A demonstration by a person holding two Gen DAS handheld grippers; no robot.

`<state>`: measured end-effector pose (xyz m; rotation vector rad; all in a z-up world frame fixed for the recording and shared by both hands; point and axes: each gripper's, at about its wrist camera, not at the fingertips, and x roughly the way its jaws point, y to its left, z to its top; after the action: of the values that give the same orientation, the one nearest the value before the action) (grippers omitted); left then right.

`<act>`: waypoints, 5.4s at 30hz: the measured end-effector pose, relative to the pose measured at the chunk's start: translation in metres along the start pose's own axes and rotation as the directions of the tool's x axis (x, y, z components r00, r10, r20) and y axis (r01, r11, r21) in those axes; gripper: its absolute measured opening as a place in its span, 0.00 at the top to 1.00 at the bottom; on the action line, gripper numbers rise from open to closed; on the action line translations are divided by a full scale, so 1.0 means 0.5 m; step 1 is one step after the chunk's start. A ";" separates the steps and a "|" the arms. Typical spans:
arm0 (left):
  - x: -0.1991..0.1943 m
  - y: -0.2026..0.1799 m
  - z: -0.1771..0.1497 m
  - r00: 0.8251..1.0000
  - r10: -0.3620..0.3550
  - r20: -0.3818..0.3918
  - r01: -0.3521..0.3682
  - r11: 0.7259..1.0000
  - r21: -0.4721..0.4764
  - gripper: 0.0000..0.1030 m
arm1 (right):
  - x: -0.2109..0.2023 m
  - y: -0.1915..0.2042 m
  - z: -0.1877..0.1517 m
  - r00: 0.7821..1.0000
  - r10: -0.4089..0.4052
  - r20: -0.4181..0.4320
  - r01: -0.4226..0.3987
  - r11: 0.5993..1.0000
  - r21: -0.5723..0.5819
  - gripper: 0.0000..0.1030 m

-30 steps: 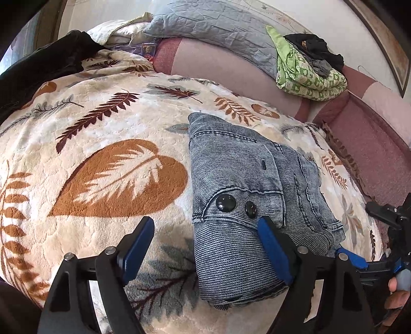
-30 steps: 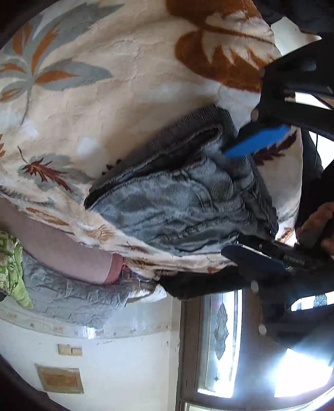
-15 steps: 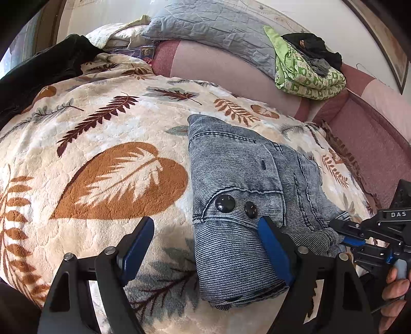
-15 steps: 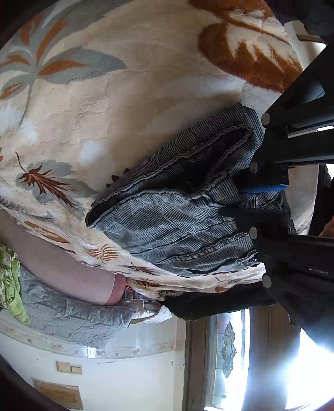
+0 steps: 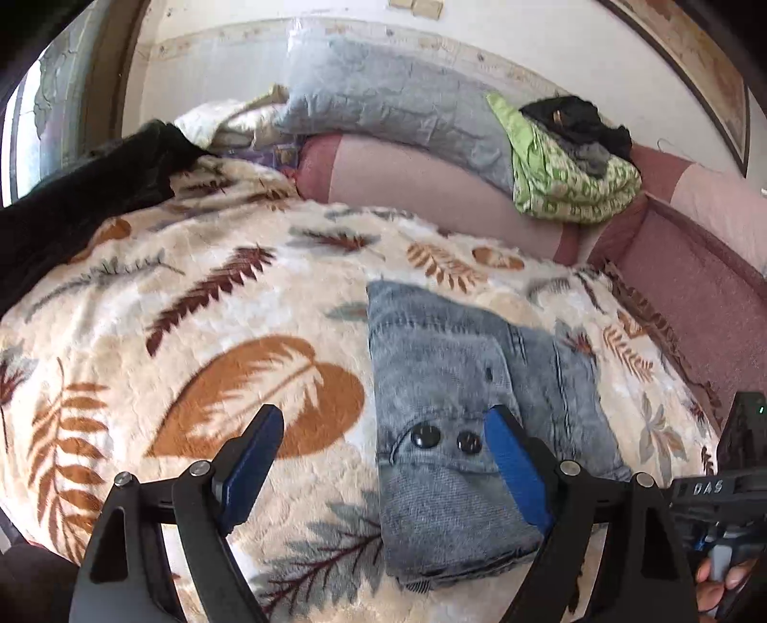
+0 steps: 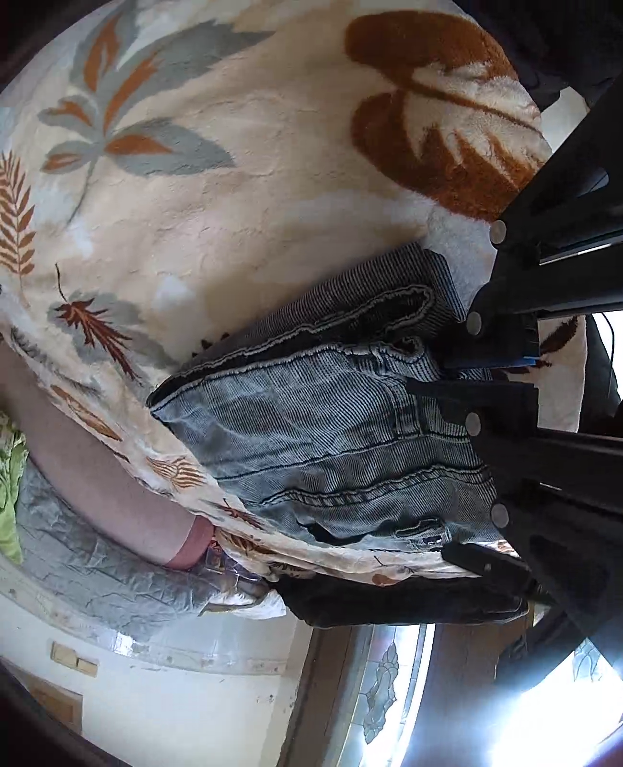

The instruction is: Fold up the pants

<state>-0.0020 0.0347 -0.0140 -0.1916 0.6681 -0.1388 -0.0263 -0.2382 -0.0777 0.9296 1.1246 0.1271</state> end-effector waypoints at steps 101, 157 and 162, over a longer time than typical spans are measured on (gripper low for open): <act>0.064 0.005 -0.058 0.942 -0.213 -0.260 0.191 0.976 -0.106 0.37 | 0.202 0.192 0.190 0.914 -0.386 -0.123 0.285 0.829 -0.482 0.90; 0.088 -0.011 0.058 0.944 -0.049 -0.327 0.052 0.999 0.003 0.20 | 0.023 -0.026 0.208 0.973 0.077 -0.216 -0.106 0.986 -0.126 0.24; 0.218 0.050 0.045 0.830 -0.288 -0.478 0.151 0.941 -0.304 0.20 | 0.086 -0.021 0.232 0.953 0.068 -0.294 -0.091 0.994 -0.067 0.20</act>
<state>0.0986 0.0412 -0.0676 -0.4935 1.2070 -0.3371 0.0844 -0.2887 -0.1024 0.9037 1.3439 0.3830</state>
